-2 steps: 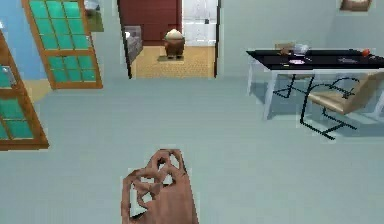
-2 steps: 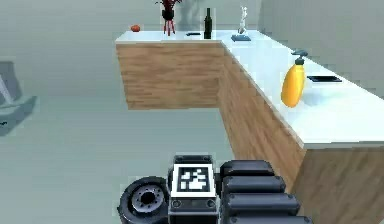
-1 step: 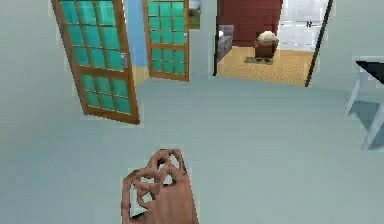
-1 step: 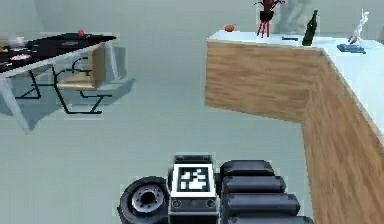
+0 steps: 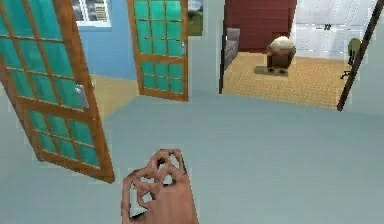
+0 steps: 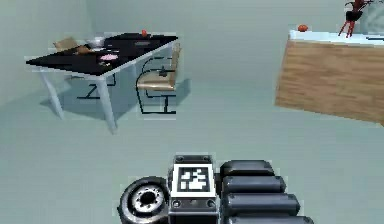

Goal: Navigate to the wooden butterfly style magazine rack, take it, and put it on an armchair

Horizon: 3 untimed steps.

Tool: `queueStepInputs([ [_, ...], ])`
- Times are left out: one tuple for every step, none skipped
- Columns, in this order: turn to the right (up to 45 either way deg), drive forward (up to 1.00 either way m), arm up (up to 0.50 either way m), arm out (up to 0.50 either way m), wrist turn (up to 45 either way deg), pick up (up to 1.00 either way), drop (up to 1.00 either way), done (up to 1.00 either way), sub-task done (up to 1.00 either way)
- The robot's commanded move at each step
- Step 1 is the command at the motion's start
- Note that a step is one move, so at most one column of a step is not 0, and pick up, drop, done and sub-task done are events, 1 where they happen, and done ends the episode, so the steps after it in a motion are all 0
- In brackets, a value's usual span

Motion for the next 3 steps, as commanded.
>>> queueStepInputs([
  [0.0, 1.0, 0.0, 0.0, 0.0, 0.0, 0.0, 0.0, 0.0],
  [0.0, 0.45, 0.0, 0.0, 0.0, 0.0, 0.0, 0.0, 0.0],
  [-18.0, 0.0, 0.0, 0.0, 0.0, 0.0, 0.0, 0.0, 0.0],
])
